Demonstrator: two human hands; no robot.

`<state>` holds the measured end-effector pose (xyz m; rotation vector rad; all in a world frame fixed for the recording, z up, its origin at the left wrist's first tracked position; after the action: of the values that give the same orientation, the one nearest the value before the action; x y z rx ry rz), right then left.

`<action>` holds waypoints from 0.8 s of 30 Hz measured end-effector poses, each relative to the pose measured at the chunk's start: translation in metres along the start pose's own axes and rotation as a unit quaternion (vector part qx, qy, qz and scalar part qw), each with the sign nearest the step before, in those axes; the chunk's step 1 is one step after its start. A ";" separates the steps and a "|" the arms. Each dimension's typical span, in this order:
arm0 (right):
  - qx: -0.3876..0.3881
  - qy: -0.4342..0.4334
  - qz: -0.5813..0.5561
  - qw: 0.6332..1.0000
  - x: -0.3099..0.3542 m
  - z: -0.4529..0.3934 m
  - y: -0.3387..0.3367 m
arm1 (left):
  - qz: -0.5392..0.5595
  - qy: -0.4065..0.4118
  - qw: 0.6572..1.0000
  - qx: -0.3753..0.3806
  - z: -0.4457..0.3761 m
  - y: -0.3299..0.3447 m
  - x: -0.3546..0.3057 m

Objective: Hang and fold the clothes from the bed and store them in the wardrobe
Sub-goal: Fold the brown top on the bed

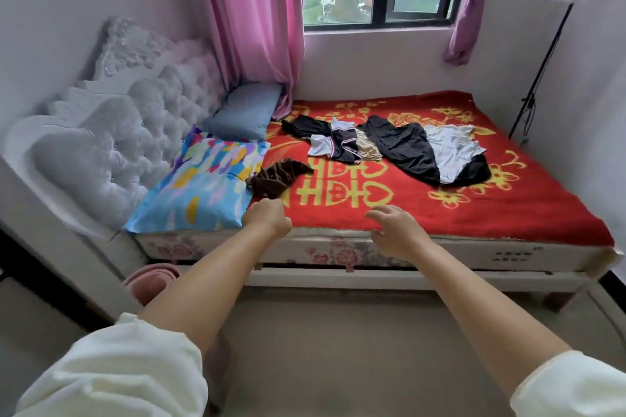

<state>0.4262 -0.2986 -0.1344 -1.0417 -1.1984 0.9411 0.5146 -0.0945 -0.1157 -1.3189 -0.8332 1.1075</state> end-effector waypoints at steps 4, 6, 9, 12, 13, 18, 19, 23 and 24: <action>0.038 0.022 -0.002 0.999 -0.025 -0.071 0.010 | 0.018 -0.016 0.999 0.037 -0.070 0.016 0.006; 0.059 0.031 -0.013 0.998 -0.039 -0.115 0.015 | 0.017 -0.030 0.998 0.057 -0.110 0.024 0.010; 0.080 0.014 -0.011 0.997 -0.056 -0.192 0.015 | 0.018 -0.069 0.995 0.070 -0.180 0.025 0.014; 0.096 -0.006 -0.011 0.995 -0.056 -0.256 0.005 | 0.040 -0.104 0.991 0.076 -0.233 0.016 0.020; 0.097 -0.017 -0.009 0.995 -0.056 -0.285 0.003 | 0.056 -0.121 0.988 0.073 -0.257 0.014 0.023; 0.128 -0.045 0.000 0.991 -0.046 -0.386 0.017 | 0.101 -0.171 0.977 0.075 -0.332 0.015 0.049; 0.139 -0.043 0.003 0.989 -0.043 -0.404 0.024 | 0.101 -0.180 0.975 0.079 -0.346 0.018 0.057; 0.177 -0.039 0.011 0.983 -0.031 -0.487 0.056 | 0.119 -0.200 0.968 0.095 -0.420 0.037 0.101; 0.189 -0.030 0.011 0.982 -0.029 -0.502 0.062 | 0.125 -0.202 0.966 0.103 -0.435 0.040 0.109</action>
<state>0.9178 -0.3712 -0.2309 -0.7281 -1.0069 1.1708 0.9519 -0.1304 -0.2173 -1.0568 -0.8315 1.6552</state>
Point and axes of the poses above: each hand's wrist, its own z-axis away from the middle knuckle, its own y-axis out of the palm, x = y × z, the point moved 2 cm from there along -z, towards the middle knuckle, and after that the axes turned 5 degrees about y, right-handed, at the moved point
